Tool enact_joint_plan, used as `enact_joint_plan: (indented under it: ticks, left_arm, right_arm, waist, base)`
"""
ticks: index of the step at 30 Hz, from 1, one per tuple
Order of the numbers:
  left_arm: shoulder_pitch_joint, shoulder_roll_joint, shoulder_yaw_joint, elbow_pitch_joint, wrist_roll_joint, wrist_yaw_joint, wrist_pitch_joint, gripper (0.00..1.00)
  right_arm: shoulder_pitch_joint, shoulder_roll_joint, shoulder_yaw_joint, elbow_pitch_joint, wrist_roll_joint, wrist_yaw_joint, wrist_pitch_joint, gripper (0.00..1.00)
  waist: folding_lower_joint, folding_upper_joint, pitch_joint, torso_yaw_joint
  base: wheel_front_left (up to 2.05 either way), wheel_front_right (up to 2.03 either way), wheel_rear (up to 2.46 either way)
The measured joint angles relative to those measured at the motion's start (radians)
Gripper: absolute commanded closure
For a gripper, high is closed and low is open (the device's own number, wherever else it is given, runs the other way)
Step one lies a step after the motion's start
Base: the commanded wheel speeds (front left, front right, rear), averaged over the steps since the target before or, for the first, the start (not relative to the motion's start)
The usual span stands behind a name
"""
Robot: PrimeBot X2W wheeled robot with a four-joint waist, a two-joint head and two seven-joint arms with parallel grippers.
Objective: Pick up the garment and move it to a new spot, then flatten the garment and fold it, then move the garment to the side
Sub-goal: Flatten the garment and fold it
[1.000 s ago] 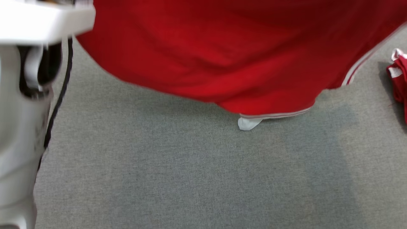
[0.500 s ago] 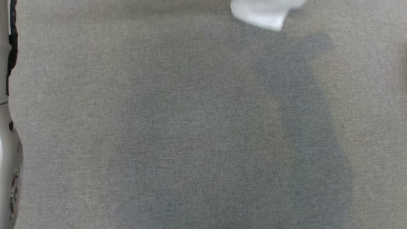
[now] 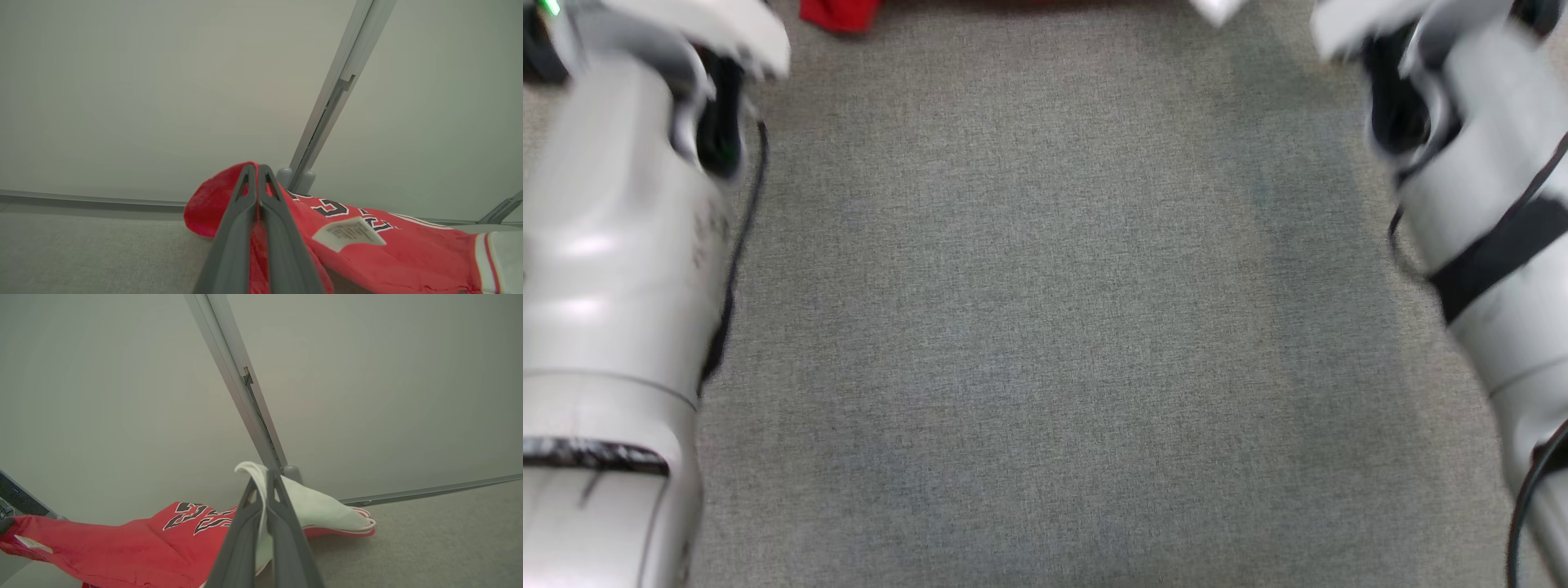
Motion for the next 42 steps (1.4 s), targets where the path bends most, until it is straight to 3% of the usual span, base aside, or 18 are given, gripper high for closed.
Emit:
enact_joint_plan:
  ticks: [5, 12, 20, 27, 35, 42]
  left_arm:
    - [0.146, -0.018, 0.016, 0.030, -0.041, -0.005, 0.000, 1.00]
    - [0.398, -0.012, -0.008, -0.091, -0.088, -0.007, 0.000, 1.00]
    - [0.704, 0.055, -0.004, -0.307, -0.102, -0.007, 0.000, 1.00]
    - [0.932, 0.106, 0.021, -0.456, -0.095, -0.003, 0.000, 1.00]
    - [1.194, 0.122, 0.035, -0.715, -0.104, 0.117, 0.083, 1.00]
    - [1.405, 0.136, 0.033, -1.035, -0.096, 0.258, 0.214, 1.00]
  right_arm:
    - [0.220, 0.006, 0.035, 0.002, 0.102, 0.000, -0.042, 1.00]
    - [0.479, -0.034, 0.077, -0.152, 0.186, 0.000, -0.070, 1.00]
    - [0.867, -0.118, -0.047, -0.426, 0.146, 0.001, -0.068, 1.00]
    - [1.151, -0.133, -0.118, -0.605, 0.108, 0.001, -0.032, 1.00]
    - [1.398, -0.109, -0.283, -0.800, 0.007, 0.001, 0.156, 1.00]
    - [1.559, 0.008, -0.452, -1.016, -0.115, 0.001, 0.365, 1.00]
  waist:
    - [0.0000, 0.0000, -0.002, -0.001]
    - [0.0000, 0.0000, -0.060, -0.007]
    - [0.0000, 0.0000, -0.187, -0.018]
    - [-0.0001, 0.0000, -0.307, -0.021]
    - [0.0000, 0.0000, -0.402, -0.031]
    - [0.0000, 0.0000, -0.433, -0.021]
  base:
    - [0.00, 0.00, 0.00]
    - [0.00, 0.00, 0.00]
    - [0.00, 0.00, 0.00]
    - [0.00, 0.00, 0.00]
    - [0.00, 0.00, 0.00]
    - [0.00, 0.00, 0.00]
